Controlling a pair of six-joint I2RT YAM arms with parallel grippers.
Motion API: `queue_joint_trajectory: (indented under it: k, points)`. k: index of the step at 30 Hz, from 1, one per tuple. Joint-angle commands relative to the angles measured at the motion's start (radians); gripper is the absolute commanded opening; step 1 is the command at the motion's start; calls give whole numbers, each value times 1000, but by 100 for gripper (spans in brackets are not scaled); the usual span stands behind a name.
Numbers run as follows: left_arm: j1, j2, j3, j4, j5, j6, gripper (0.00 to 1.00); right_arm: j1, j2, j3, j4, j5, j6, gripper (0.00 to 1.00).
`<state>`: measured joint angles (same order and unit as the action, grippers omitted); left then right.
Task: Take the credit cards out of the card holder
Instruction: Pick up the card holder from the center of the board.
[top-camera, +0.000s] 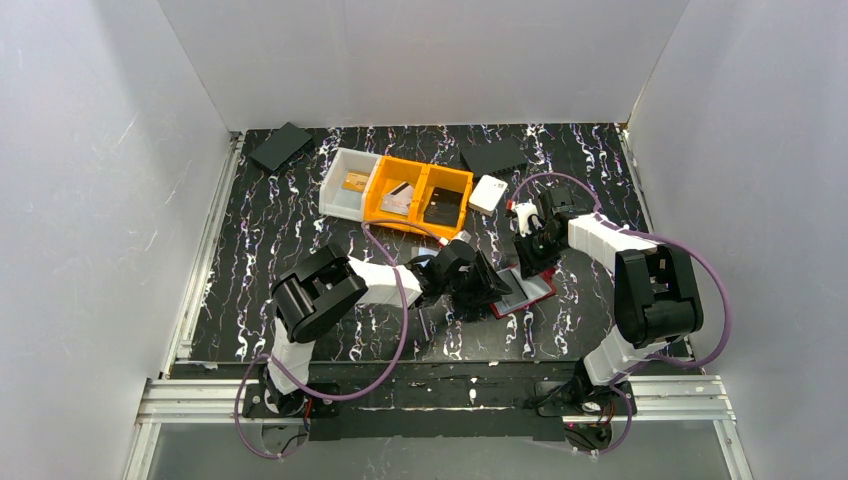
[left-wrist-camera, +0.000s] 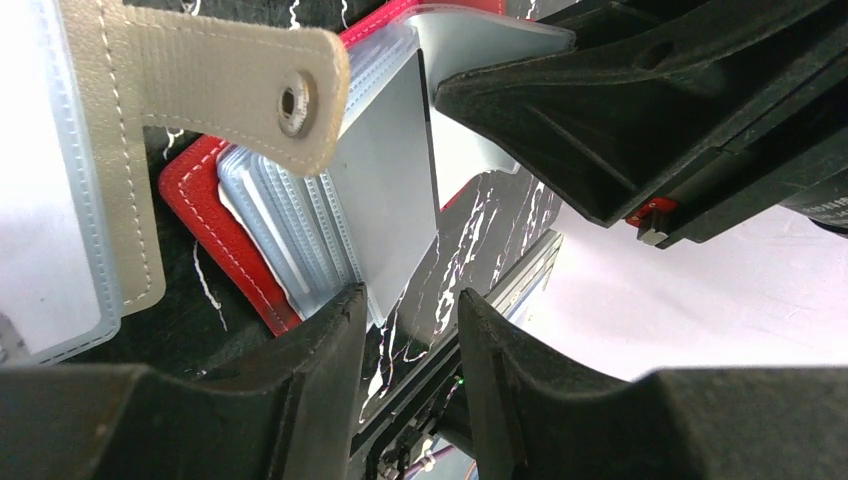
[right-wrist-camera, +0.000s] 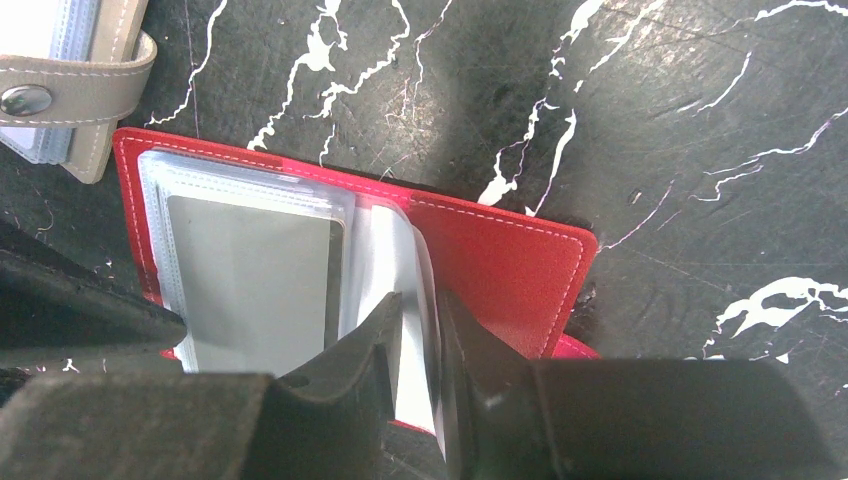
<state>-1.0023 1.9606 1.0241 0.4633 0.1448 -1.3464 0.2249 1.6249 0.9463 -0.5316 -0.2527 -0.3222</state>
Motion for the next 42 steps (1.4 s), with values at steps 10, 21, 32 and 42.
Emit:
queue_joint_trajectory:
  k: [10, 21, 32, 42]
  points:
    - [10, 50, 35, -37, 3, -20, 39, 8, 26, 9, -12, 7, -21, 30]
    - [31, 58, 34, 28, 33, -42, 41, 8, 23, 9, -15, 2, -26, 33]
    - [47, 81, 35, 121, 73, -46, 40, 8, 18, 9, -16, 1, -28, 34]
    - [54, 79, 17, 191, 83, -21, 41, 8, 23, 10, -16, 0, -29, 35]
